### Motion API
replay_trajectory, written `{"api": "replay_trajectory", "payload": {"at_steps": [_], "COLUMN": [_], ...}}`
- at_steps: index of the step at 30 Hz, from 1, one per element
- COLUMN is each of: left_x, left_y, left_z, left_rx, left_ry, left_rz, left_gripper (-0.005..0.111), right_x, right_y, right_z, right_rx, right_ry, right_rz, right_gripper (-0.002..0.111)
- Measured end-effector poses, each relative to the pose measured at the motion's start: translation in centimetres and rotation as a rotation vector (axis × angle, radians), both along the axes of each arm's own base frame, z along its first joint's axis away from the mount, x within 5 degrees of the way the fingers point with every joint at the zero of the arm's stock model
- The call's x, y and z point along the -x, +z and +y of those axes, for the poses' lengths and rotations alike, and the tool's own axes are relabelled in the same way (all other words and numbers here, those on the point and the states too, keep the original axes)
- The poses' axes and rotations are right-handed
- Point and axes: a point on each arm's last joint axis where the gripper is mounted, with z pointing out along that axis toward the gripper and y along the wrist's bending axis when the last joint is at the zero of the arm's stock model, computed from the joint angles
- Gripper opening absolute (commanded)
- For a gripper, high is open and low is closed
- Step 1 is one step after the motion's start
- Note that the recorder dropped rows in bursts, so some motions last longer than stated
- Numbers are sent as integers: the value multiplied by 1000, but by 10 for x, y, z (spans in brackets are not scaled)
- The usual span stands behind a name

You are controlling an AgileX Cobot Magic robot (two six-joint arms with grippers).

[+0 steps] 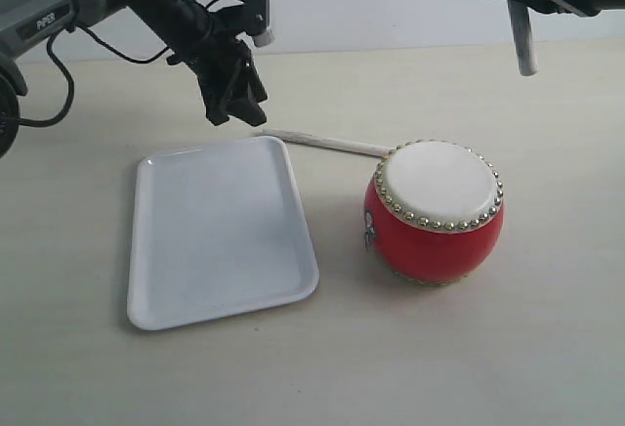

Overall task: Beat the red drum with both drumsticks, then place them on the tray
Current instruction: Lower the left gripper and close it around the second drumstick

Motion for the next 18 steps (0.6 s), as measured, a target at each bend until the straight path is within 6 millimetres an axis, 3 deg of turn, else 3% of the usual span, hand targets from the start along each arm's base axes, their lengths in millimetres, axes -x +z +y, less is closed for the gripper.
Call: {"api": "replay_trajectory", "payload": {"at_steps": [3, 7, 14, 18], "left_x": [10, 19, 14, 11], "left_y": [-3, -4, -5, -22], "left_z": [-22, -47, -46, -45], "left_rx": [-82, -103, -93, -73], "left_ry": [-36, -43, -38, -57], "left_rz": [-18, -56, -95, -83], "left_gripper": [47, 60, 59, 55], "right_x": [0, 0, 0, 0], "right_y": [0, 0, 0, 0], "right_z": [0, 0, 0, 0], "right_rx": [0, 0, 0, 0], "right_ry": [0, 0, 0, 0], "right_rz": [0, 0, 0, 0], "right_gripper": [0, 0, 0, 0]}}
